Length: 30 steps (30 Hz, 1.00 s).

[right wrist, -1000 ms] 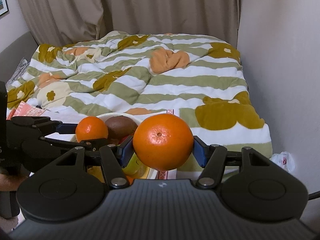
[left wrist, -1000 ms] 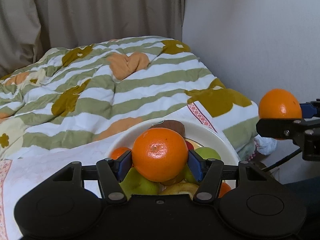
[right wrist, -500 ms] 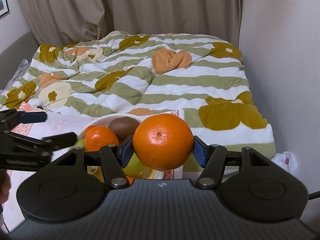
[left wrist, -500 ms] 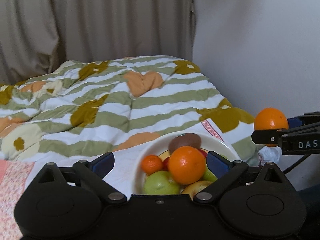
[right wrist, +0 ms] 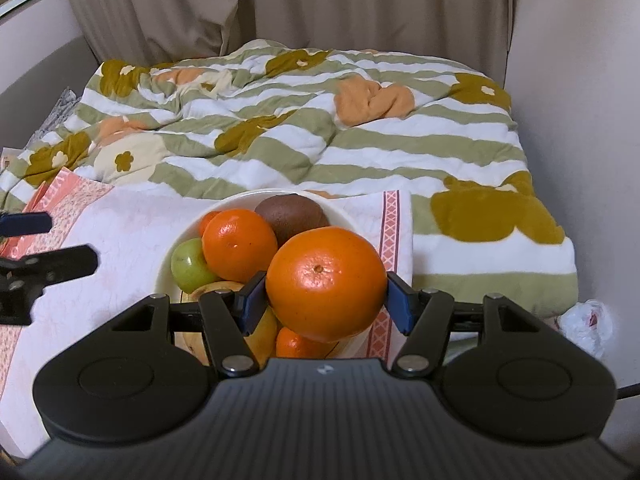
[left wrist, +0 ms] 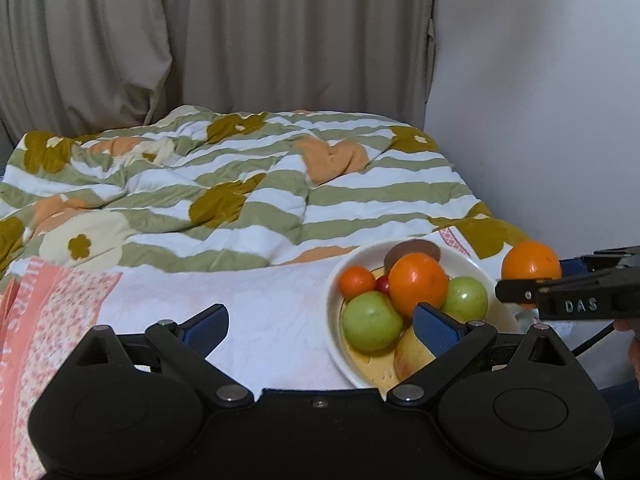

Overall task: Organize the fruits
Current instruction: 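Lower the orange into the bowl and open the left tool while the right tool releases its orange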

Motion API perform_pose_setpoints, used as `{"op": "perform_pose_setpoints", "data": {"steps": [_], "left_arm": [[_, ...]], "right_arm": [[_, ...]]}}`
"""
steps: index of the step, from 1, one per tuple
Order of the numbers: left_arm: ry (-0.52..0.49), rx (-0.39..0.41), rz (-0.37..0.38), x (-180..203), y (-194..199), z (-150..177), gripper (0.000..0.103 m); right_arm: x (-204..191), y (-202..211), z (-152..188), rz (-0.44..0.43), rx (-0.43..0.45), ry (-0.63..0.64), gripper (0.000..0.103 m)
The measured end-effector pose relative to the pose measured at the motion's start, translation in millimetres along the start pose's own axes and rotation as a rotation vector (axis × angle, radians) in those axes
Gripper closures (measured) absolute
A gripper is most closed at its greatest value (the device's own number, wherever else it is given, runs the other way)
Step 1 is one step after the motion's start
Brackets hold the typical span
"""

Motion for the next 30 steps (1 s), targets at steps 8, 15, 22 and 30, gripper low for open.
{"op": "perform_pose_setpoints", "data": {"steps": [8, 15, 22, 30], "left_arm": [[0.023, -0.01, -0.035, -6.4, 7.1, 14.7, 0.002], [0.036, -0.006, -0.069, -10.4, 3.9, 17.1, 0.002], [0.054, 0.002, -0.092, -11.3, 3.5, 23.3, 0.002], [0.075, 0.02, -0.086, -11.7, 13.8, 28.2, 0.002]], "right_arm": [[5.8, -24.4, -19.3, 0.008, 0.046, -0.014, 0.026], [5.7, -61.6, -29.9, -0.007, 0.051, 0.011, 0.026], [4.2, -78.9, -25.4, -0.021, 0.06, 0.008, 0.018], [12.7, -61.0, -24.4, 0.031, 0.109, -0.025, 0.0]]}}
Point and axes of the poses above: each gripper's, at about its wrist camera, not at the fingertips, and y roughly against the way its jaws point, x to its right, z to its underside, the point moved 3 cm from there along -y, roughly the way its jaws point, and after that the axes turned 8 degrees about z, right-handed, at the moved point
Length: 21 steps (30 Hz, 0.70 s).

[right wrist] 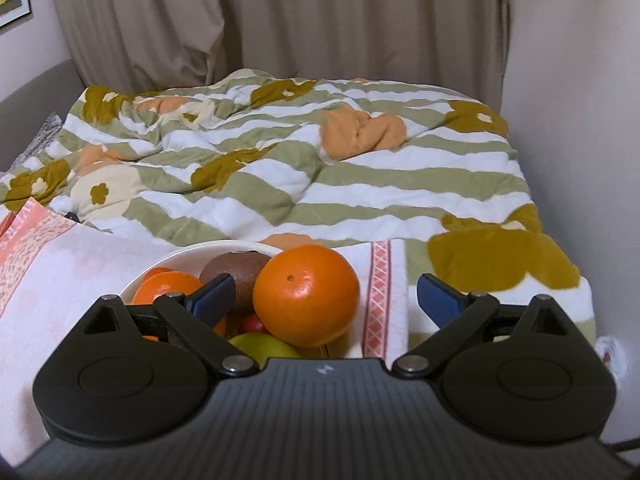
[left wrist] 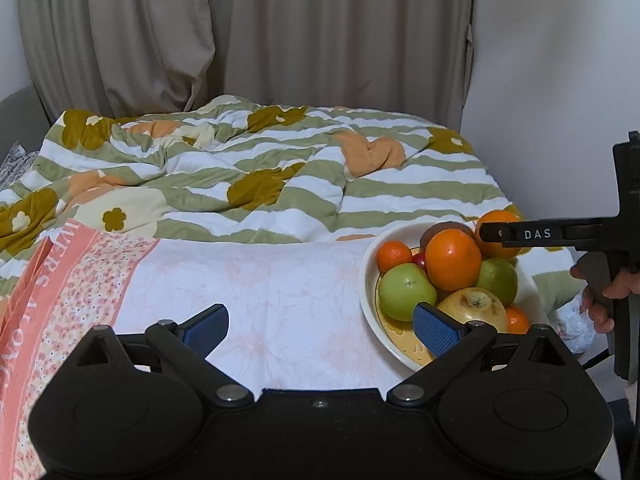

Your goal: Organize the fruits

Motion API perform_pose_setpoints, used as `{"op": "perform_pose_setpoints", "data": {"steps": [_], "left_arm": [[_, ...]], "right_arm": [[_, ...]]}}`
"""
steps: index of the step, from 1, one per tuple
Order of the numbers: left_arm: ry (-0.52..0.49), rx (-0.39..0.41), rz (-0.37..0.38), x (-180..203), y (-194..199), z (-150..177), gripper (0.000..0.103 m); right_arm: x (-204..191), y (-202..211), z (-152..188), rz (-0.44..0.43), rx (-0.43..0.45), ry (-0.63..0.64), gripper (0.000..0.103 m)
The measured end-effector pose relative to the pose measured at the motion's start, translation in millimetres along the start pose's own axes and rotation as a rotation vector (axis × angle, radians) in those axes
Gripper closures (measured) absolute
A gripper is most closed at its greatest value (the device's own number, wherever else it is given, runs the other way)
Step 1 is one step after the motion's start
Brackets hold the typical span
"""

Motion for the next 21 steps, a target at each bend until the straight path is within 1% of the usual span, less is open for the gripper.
{"op": "perform_pose_setpoints", "data": {"steps": [5, 10, 15, 21], "left_arm": [[0.016, 0.044, 0.012, -2.9, 21.8, -6.4, 0.002], [0.009, 0.094, 0.017, -9.7, 56.4, -10.4, 0.002], [0.016, 0.141, 0.035, -23.1, 98.5, -8.8, 0.002], [-0.024, 0.177, 0.043, -36.7, 145.0, 0.5, 0.001]], "right_arm": [[-2.5, 34.3, -6.3, 0.031, 0.022, -0.002, 0.0], [-18.1, 83.9, -10.1, 0.07, 0.049, 0.008, 0.0], [-47.2, 149.6, -5.4, 0.1, 0.095, 0.016, 0.0], [-91.8, 216.9, 12.0, 0.128, 0.12, 0.033, 0.0]]}}
Point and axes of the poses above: each gripper's, at about its wrist camera, not at the fingertips, and y roughly against the way its jaws point, x to its right, z to its underside, the point moved 3 cm from there along -y, roughly the way its jaws point, and after that the axes turned 8 degrees about z, right-handed, at the moved point
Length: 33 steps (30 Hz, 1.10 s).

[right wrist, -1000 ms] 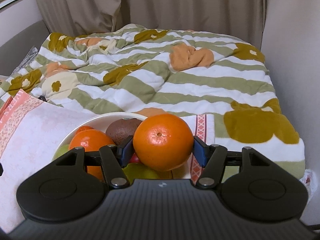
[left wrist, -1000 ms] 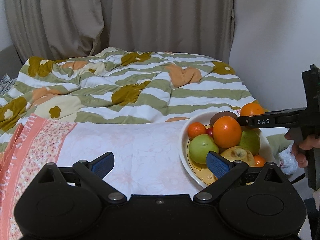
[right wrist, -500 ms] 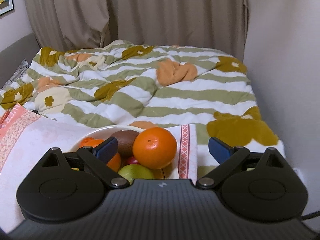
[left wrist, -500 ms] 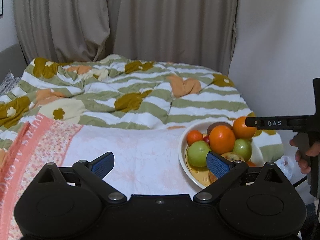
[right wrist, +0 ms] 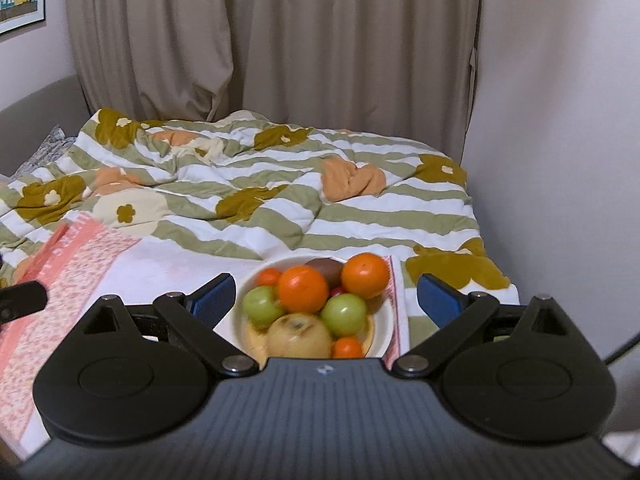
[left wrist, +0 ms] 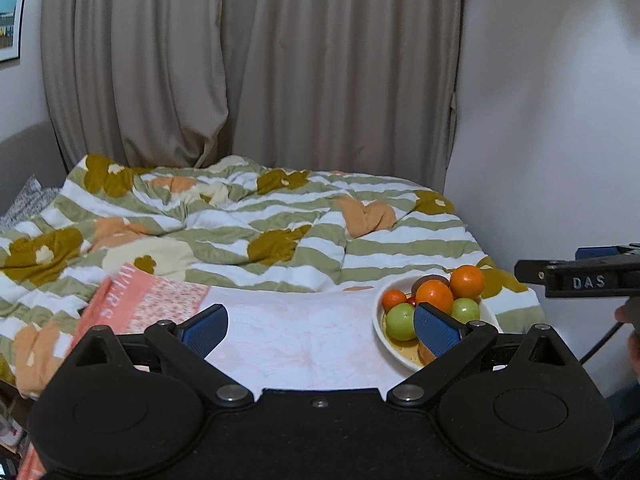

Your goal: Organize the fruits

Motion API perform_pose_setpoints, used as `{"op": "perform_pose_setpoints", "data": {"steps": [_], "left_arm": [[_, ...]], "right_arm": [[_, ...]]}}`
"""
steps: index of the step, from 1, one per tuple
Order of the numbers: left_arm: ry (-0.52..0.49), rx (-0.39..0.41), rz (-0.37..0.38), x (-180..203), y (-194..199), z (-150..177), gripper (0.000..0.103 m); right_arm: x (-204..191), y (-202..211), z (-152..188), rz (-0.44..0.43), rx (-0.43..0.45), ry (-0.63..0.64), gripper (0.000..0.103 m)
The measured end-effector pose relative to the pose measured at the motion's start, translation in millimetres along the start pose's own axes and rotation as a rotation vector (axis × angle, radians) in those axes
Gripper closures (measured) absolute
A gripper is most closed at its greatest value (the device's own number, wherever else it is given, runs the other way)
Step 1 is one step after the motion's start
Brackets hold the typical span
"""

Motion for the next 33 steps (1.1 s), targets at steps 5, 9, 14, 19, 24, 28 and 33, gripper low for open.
{"op": "perform_pose_setpoints", "data": {"steps": [5, 9, 14, 19, 24, 28, 33], "left_arm": [[-0.024, 0.0, -0.022, -12.7, 29.2, 10.3, 0.0], [-0.022, -0.017, -0.033, -27.3, 46.9, 25.4, 0.0], [-0.008, -0.04, -0.035, -44.6, 61.7, 40.5, 0.0], [-0.018, -0.051, -0.039, -54.1, 66.7, 48.1, 0.0], [-0.017, -0.046, -0.041, -60.7, 68.3, 48.0, 0.0], [-0.019, -0.041, -0.043, -63.8, 70.2, 48.6, 0.0], [-0.019, -0.04, -0.044, -64.9, 71.0, 48.5, 0.0]], "right_arm": [[-28.8, 46.1, 19.1, 0.012, 0.006, 0.002, 0.0], [-48.8, 68.2, 36.7, 0.023, -0.007, -0.002, 0.0], [-66.0, 78.6, 59.1, 0.026, -0.052, -0.022, 0.0], [-73.6, 82.9, 66.9, 0.034, -0.072, -0.037, 0.0], [-77.7, 83.9, 69.6, 0.037, -0.085, -0.051, 0.0], [-81.0, 85.7, 71.3, 0.039, -0.089, -0.045, 0.0], [-81.0, 87.7, 71.1, 0.042, -0.087, -0.052, 0.0]]}}
Point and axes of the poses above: each gripper's, at about its wrist camera, not at the fingertips, and y roughly against the way its jaws point, x to its right, z to its underside, the point moved 3 cm from there along -y, roughly the way its jaws point, and after that the axes turned 8 degrees about z, right-handed, at the moved point
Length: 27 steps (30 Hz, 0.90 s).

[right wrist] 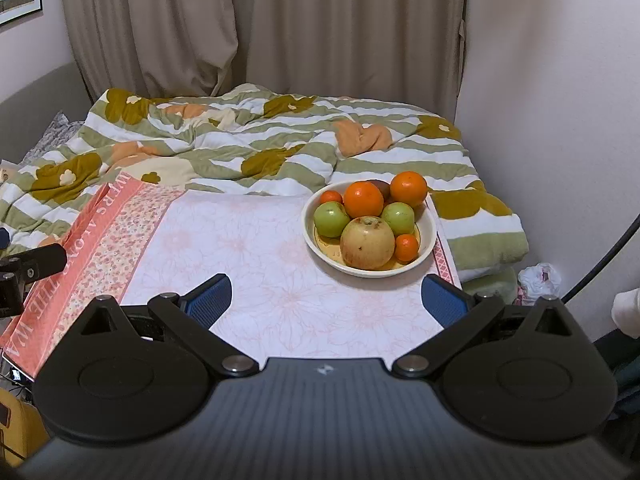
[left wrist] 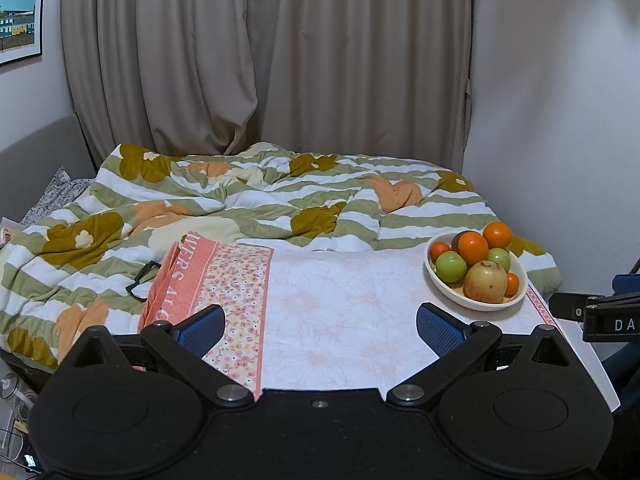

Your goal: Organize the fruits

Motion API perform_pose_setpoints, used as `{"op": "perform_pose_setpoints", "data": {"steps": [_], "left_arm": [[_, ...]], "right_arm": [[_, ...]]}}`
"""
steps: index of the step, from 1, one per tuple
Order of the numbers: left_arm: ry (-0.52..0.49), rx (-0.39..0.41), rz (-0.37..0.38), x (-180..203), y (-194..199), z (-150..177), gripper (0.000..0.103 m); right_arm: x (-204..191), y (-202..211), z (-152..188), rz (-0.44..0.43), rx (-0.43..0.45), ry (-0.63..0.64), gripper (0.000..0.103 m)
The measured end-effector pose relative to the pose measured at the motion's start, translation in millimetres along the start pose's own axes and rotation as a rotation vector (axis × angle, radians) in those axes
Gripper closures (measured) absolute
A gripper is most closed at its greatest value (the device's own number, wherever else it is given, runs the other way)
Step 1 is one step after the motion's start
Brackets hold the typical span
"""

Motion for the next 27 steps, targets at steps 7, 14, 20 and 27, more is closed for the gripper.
{"op": "perform_pose_setpoints", "data": {"steps": [7, 14, 20, 27], "left_arm": [[-0.006, 0.002, -0.003, 1.8, 1.4, 1.8, 0.0], [-0.008, 0.005, -0.005, 2.7, 2.1, 3.5, 0.0], [-0.008, 0.007, -0.008, 3.1, 4.5, 4.5, 0.0], [-0.009, 0.006, -0.013, 2.8, 5.7, 3.8, 0.0]], "right_arm": [[1.7, 0.0, 0.5, 0.001, -0.003, 0.0, 0.0], [1.9, 0.3, 1.2, 0.002, -0.003, -0.001, 0.0], [2.3, 0.6, 2.5, 0.0, -0.003, -0.001, 0.0], [-0.1, 2.1, 4.8, -0.005, -0.001, -0.002, 0.0]]}}
Point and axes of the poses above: each gripper's, at about its wrist camera, not at the fingertips, and y roughly against the way its jaws point, x to its right, z to its underside, the point moved 3 cm from there along -y, roughly the way its jaws point, and after that the axes turned 8 degrees about z, right-handed, at the moved point
